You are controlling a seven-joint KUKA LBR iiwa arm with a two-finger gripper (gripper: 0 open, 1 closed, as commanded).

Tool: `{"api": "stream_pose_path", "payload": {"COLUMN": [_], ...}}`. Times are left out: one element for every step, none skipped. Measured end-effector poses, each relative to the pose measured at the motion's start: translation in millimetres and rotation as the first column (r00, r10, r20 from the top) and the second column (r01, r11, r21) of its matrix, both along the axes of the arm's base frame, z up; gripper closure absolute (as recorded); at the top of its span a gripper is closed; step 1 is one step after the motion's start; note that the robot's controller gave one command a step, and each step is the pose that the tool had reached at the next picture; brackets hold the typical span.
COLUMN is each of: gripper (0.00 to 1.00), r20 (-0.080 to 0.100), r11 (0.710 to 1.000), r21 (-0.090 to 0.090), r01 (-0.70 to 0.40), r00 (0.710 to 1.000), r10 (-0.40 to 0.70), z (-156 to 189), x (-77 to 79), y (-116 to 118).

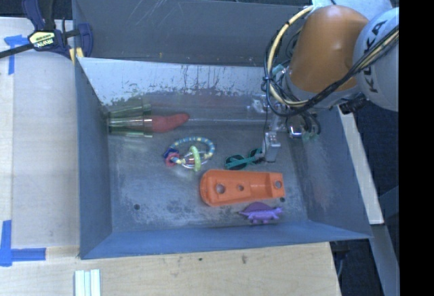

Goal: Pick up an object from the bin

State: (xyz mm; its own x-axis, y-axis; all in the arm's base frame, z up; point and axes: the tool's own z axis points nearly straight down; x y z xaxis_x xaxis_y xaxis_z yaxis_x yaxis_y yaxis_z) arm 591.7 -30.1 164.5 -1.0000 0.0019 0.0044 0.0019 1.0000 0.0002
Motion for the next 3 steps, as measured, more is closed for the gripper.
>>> {"api": "stream_pose_path", "payload": {"gripper": [0.0, 0.0, 1.0], "r20": [0.008, 0.014, 0.015], "r11": [1.0, 0.999, 1.0], "r21": [0.0, -0.001, -0.001], "r01": [0.0, -0.039, -0.02], "r00": [1.0, 0.999, 1.0], "r10": [0.0, 0.039, 0.02], "z": [5.0, -35.6, -93.2], "x": [1.4, -35.0, -68.6], "y": [0.0, -1.9, -23.5]}}
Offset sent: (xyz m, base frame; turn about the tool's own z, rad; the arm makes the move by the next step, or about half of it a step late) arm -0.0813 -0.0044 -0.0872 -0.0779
